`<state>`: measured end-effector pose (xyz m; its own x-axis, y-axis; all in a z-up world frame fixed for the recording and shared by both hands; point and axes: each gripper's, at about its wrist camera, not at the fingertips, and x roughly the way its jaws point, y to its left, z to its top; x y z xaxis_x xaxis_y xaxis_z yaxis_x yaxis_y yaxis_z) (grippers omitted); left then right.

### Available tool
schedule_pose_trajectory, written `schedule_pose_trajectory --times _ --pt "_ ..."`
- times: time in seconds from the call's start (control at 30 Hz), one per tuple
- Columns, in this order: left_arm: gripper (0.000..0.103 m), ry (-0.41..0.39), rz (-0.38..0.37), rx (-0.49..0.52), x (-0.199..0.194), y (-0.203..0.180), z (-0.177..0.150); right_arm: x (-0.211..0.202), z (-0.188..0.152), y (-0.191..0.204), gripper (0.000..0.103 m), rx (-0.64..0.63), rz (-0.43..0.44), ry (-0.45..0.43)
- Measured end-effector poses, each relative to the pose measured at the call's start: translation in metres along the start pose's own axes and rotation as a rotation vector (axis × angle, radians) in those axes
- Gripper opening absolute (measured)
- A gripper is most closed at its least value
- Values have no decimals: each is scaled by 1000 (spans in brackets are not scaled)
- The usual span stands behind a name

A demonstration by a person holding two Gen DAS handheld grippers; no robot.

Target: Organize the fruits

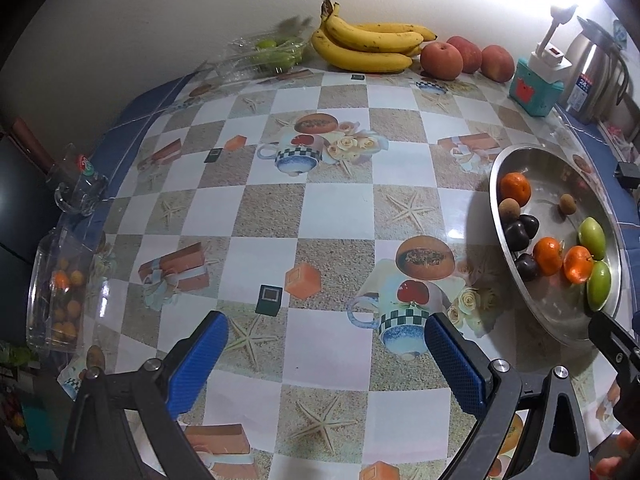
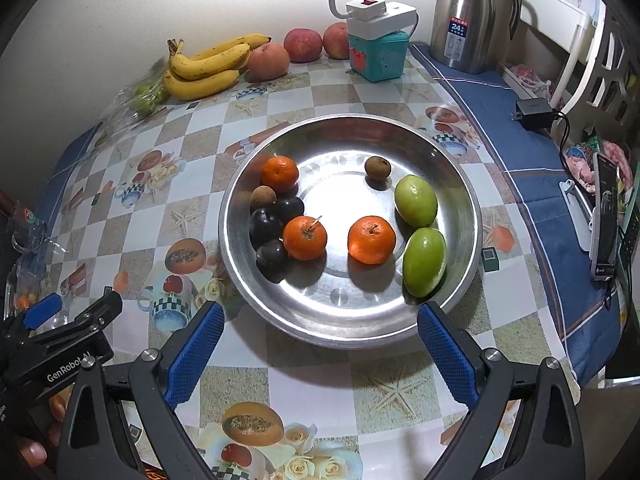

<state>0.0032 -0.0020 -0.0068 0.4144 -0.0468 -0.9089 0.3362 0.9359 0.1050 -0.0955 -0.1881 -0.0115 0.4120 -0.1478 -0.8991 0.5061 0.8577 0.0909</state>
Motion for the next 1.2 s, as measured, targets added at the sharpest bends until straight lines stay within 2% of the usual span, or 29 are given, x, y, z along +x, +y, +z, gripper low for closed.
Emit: schedule_pose_trajectory --times 1.2 --pt "100 -4 -20 14 -2 -2 0 14 -2 3 97 -15 -11 69"
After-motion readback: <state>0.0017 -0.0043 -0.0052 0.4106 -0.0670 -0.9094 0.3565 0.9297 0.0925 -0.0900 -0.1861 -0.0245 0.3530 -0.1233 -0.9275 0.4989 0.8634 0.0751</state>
